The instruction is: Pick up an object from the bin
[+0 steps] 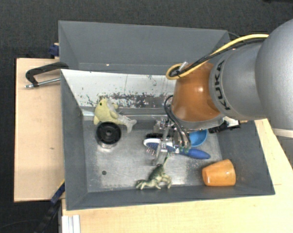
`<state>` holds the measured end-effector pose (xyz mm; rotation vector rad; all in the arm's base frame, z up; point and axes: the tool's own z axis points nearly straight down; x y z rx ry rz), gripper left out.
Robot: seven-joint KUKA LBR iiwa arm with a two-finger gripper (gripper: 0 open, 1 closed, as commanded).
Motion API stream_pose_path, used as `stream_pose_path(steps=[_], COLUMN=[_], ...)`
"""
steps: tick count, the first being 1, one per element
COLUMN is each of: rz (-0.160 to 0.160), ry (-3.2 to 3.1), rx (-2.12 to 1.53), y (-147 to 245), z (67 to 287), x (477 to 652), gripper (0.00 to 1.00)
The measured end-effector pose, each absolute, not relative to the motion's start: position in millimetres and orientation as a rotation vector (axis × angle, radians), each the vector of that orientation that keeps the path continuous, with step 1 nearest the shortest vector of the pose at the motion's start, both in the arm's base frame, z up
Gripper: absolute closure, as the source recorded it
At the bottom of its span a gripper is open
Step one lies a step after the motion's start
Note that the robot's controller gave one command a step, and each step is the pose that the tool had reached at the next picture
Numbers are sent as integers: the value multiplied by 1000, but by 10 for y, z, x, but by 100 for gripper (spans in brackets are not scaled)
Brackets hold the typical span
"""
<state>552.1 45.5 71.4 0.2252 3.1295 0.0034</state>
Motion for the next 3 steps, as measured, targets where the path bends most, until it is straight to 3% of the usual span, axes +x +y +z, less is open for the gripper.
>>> stream_pose_path(steps=[1,2,3], rz=[4,4,4], ry=[3129,3130,3128], rx=[225,225,225], y=[462,466,474], z=[722,719,879], x=[5531,5530,5541], gripper=[0,100,100])
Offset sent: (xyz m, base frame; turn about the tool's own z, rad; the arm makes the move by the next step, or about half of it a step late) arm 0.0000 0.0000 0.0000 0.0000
